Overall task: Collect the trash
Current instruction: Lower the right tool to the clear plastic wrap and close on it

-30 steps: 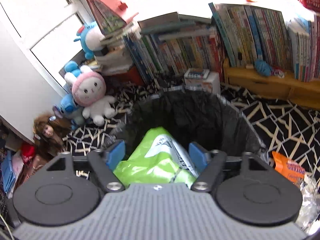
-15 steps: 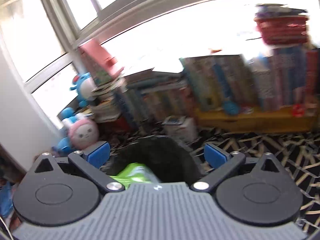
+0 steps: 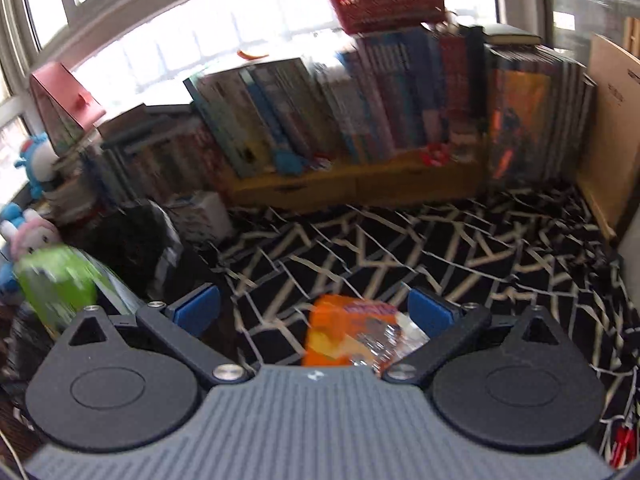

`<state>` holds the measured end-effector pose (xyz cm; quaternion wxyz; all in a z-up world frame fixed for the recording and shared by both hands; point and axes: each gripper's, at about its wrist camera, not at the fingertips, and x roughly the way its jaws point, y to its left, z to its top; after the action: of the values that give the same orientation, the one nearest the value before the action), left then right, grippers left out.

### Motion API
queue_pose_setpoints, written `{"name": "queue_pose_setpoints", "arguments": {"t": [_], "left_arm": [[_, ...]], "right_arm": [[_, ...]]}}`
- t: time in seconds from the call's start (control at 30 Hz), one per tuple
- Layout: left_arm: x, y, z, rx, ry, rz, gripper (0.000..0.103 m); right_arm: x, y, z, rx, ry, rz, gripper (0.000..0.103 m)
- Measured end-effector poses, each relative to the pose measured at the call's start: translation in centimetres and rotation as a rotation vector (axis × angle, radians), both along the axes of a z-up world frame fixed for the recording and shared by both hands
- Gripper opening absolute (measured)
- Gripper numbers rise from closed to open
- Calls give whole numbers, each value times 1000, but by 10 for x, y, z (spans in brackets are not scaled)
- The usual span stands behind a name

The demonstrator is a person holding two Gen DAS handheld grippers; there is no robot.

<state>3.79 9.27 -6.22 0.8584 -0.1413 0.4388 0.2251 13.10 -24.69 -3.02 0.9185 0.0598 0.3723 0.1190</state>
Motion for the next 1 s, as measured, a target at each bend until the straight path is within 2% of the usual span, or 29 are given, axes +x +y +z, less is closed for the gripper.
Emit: {"name": "queue_pose_setpoints", "arguments": {"t": [0.17, 0.33, 0.47, 0.67, 0.87, 1.0], "left_arm": [[0, -3, -3, -9, 15, -11, 60], [2, -10, -6, 5, 46, -37, 60], [3, -16, -8, 35, 60, -45, 60], [8, -17, -13, 41, 83, -37, 60], [8, -19, -11, 37, 73, -40, 55], [5, -20, -9, 37, 64, -38, 53]], "right_arm": [[-29, -13, -54, -58, 40, -102, 103], [-48, -13, -95, -176, 63, -120, 103], [-50, -19, -110, -223, 44, -166, 103], [-30, -24, -123, -211, 17, -207, 103], [-2, -9, -140, -265, 13, -169, 103], [10, -7, -150, -273, 43, -144, 91]]}}
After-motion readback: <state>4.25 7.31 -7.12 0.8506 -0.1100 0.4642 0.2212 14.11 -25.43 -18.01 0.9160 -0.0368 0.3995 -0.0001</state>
